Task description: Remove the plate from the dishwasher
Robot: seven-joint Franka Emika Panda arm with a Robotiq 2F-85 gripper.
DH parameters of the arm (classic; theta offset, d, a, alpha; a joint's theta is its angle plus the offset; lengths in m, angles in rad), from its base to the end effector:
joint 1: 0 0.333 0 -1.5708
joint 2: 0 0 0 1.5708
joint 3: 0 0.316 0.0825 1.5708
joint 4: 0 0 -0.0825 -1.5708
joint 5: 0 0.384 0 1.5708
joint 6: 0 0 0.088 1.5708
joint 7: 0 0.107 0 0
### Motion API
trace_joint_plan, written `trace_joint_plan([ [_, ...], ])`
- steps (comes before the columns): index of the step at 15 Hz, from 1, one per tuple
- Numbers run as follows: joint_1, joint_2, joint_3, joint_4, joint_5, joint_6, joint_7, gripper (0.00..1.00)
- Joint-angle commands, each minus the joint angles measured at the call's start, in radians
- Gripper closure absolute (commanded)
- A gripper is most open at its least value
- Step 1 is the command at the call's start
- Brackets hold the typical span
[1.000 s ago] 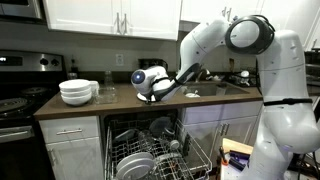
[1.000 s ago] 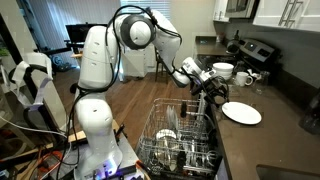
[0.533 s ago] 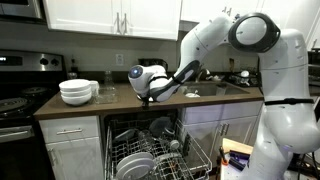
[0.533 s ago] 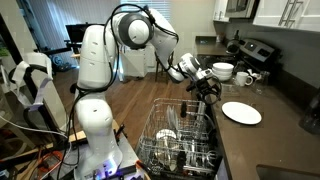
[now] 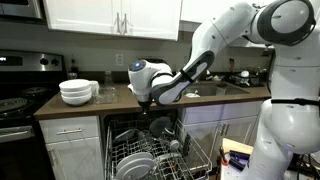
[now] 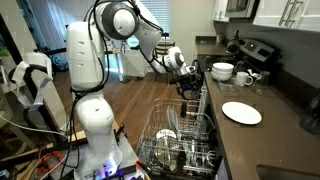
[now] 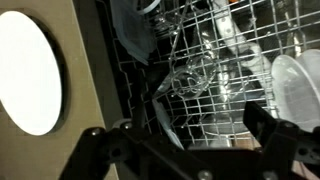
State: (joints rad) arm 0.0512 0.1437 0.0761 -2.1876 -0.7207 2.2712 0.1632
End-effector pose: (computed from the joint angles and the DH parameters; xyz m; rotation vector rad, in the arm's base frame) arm 0.5454 0.0528 0.3215 2.5504 0.5912 0.0293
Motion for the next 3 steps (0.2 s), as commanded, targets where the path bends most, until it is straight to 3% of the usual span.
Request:
trace_joint_plan([
  [1, 0.017, -0.109, 0.02, -0.103, 0.161, 0.014, -0.147, 0.0],
  [2, 0.025, -0.046, 0.005, -0.043, 0.096, -0.002, -0.072, 0.0],
  [3, 0.03, -0.064, 0.009, -0.06, 0.122, -0.002, -0.092, 0.0],
])
